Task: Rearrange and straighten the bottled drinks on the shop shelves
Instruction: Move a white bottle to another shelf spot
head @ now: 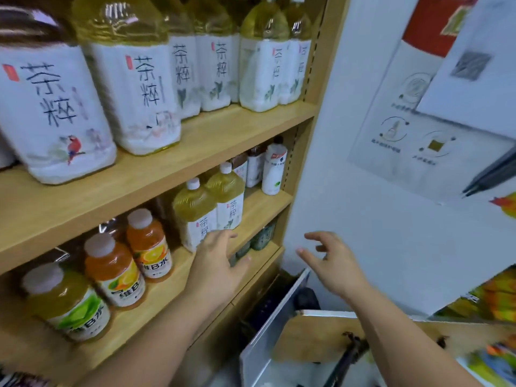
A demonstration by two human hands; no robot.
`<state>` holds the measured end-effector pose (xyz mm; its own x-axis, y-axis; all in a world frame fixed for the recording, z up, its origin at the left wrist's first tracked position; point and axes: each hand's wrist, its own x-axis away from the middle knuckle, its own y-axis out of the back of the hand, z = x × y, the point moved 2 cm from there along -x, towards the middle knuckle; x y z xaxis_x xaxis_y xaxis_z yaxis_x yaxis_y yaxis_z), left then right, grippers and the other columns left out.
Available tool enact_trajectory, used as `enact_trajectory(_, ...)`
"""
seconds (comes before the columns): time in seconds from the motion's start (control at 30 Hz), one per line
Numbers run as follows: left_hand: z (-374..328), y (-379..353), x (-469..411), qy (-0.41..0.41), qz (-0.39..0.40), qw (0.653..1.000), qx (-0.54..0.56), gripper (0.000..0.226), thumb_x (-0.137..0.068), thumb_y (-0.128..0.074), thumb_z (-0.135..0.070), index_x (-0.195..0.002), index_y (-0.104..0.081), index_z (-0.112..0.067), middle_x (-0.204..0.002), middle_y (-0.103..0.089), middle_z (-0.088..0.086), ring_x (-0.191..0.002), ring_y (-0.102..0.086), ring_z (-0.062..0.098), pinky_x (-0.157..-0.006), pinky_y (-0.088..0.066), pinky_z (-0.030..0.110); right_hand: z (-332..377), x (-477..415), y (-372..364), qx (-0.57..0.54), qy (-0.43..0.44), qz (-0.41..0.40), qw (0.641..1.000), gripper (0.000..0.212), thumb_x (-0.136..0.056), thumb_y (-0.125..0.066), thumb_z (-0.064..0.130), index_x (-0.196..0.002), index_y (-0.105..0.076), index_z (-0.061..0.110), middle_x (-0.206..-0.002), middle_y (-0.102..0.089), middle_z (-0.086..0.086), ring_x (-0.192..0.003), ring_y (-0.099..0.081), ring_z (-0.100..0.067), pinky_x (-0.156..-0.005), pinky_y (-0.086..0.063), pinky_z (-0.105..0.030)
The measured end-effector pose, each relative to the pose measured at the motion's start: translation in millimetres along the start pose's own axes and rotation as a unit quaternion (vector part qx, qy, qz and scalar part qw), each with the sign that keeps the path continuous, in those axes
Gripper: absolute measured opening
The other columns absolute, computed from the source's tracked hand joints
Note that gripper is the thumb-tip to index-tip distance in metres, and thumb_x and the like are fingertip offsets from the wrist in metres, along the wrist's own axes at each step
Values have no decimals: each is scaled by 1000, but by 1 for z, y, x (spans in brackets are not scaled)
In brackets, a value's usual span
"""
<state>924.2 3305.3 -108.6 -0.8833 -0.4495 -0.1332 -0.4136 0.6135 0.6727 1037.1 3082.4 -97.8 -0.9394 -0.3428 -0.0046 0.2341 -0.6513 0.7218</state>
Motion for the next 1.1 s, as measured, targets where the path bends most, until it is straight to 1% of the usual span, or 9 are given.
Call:
enact_trajectory(0.07, -11, -13, -29, -3, 24, 1000, 6, 47, -89, -71, -41, -131, -53, -31, -134, -46, -11, -126, -46, 12, -106, -41, 32, -7, -21, 7, 3, -9, -7, 1000, 43, -93, -69, 45, -132, -62, 27, -131, -56, 8, -108, -61, -10, -86, -44, -23)
enact_trajectory(0.2, -32, -40, -79, -1, 59, 998, -1, 49, -92, -67, -42, -136, -49, -31, -138, -43, -9, -126, -46, 15, -104, -42, 34, -24, -68, 10, -30, -28, -4, 999, 44, -93, -70, 43, -132, -63, 24, -134, -58, 3, -108, -63, -12, -92, -49, -28)
enact_trajectory(0.37, -57, -73, -147, 47, 41, 998, 33, 39, -100, -58, -34, -138, -49, -28, -142, -47, -2, -127, -48, 18, -109, -42, 41, -29, -156, 7, -73, 9, 14, 997, 46, -96, -68, 39, -137, -60, 20, -135, -61, 4, -109, -62, -14, -91, -50, -28)
enact_trajectory(0.47, -70, -91, -190, 103, 0, 992, 65, 39, -101, -57, -32, -139, -50, -30, -142, -53, -2, -128, -52, 18, -110, -44, 45, -32, -213, 1, -107, 38, 43, 993, 46, -98, -66, 37, -139, -57, 20, -136, -62, 4, -111, -62, -15, -97, -52, -34)
enact_trajectory(0.6, -80, -110, -243, 146, -27, 988, 29, 44, -102, -55, -29, -145, -48, -21, -142, -58, 2, -127, -56, 23, -108, -44, 38, -39, -271, -15, -142, 68, 77, 985, 55, -99, -64, 38, -148, -47, 21, -146, -55, 4, -128, -57, -18, -107, -47, -42)
enact_trajectory(0.73, -75, -124, -275, 191, -10, 982, -10, 40, -103, -51, -38, -137, -53, -17, -135, -64, 12, -121, -59, 32, -102, -47, 39, -43, -303, -36, -192, 77, 121, 971, 53, -101, -58, 22, -151, -41, 24, -138, -54, 8, -123, -58, -15, -105, -49, -37)
enact_trajectory(0.9, -77, -135, -301, 192, -25, 981, -8, 64, -103, -49, -48, -158, -23, -28, -151, -52, 8, -132, -54, 32, -104, -44, 38, -50, -322, -58, -211, 66, 171, 960, 69, -101, -53, 20, -160, -22, 36, -156, -45, 7, -135, -52, -20, -112, -45, -46)
enact_trajectory(1.03, -90, -143, -310, 260, -1, 965, 18, 61, -103, -48, -52, -148, -44, -10, -138, -60, 16, -115, -59, 28, -87, -40, 30, -57, -329, -63, -211, 64, 201, 954, 73, -104, -52, 19, -161, -12, 43, -162, -37, 5, -141, -45, -20, -115, -42, -44)
enact_trajectory(1.1, -94, -145, -313, 270, 9, 963, 13, 63, -103, -50, -50, -147, -43, -6, -139, -59, 18, -120, -58, 31, -87, -40, 30, -59, -332, -63, -219, 66, 214, 950, 74, -104, -52, 18, -160, -12, 45, -163, -35, 4, -144, -42, -20, -117, -40, -44)
